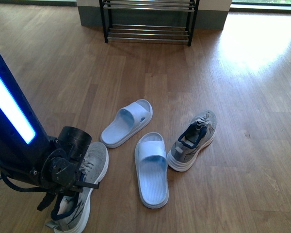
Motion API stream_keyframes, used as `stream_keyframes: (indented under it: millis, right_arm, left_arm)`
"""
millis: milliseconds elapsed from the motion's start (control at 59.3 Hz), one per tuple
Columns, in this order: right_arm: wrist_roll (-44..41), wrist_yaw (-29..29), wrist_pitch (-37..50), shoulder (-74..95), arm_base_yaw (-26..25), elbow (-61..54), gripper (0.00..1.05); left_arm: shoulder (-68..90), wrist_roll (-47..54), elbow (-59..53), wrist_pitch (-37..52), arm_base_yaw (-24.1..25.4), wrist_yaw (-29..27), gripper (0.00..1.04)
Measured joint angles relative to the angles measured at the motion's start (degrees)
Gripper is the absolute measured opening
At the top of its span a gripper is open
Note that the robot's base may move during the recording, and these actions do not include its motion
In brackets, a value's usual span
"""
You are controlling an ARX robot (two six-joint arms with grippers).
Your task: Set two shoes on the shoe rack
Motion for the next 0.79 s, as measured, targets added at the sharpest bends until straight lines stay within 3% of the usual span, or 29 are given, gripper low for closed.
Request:
stream_keyframes:
  millis: [236,523,792]
  right_arm:
    - [0.0,0.0,0.0,0.0,0.0,0.0,0.95]
    - [0.0,0.0,0.0,0.0,0.0,0.0,0.95]
    - [0.0,0.0,0.0,0.0,0.0,0.0,0.95]
  left_arm:
    - [-8.6,-2.6,-8.3,2.3,0.1,1.3,0.02]
    - [-33.3,-5.4,-21.8,5.0,1.0,3.5,0.02]
    - [-56.1,-5.2,-35.2,5.1,2.2,1.1,0.02]
